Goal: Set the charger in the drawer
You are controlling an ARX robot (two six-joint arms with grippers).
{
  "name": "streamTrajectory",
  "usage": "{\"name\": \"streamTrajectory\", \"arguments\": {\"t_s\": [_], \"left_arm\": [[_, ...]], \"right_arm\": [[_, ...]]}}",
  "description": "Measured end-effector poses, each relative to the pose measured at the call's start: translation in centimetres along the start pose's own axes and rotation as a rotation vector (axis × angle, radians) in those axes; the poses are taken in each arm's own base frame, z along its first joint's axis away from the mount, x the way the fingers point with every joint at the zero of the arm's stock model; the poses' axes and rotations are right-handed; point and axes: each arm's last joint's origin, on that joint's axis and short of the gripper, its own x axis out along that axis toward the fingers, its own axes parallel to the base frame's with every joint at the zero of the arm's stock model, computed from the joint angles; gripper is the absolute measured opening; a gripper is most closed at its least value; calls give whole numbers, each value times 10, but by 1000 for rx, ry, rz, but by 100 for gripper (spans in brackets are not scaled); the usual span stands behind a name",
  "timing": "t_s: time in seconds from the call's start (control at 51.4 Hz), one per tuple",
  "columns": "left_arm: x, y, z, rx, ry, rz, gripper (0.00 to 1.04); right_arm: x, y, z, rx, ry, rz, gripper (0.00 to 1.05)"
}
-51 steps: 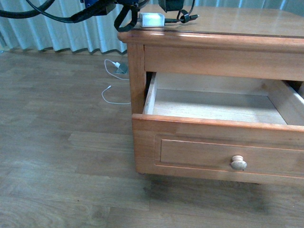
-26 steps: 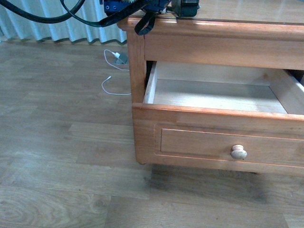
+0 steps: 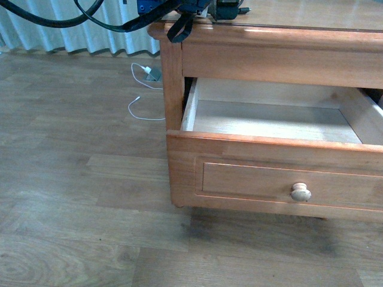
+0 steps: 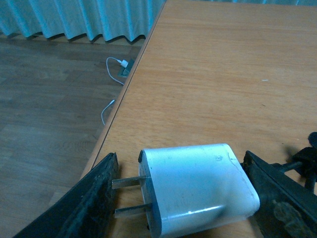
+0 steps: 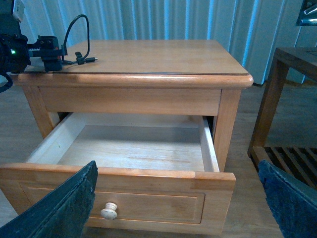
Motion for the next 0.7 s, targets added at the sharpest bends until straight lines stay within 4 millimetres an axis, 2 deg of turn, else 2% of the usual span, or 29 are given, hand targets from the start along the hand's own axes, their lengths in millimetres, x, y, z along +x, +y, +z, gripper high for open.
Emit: {"name": "streamTrajectory", "arguments": {"t_s": [0.156,0.351,0.506,0.701], "left_arm": [[-4,5,2,-8,5,2,69],[-31,20,7,-38,22,-54,68],[-66,36,23,-66,-6,-128,68],[-120,59,44,-88,-53,-213,68]], "right_arm": [[0,0,0,0,0,0,97],[0,0,0,0,0,0,97],[0,0,0,0,0,0,97],[0,0,0,0,0,-1,97]]}}
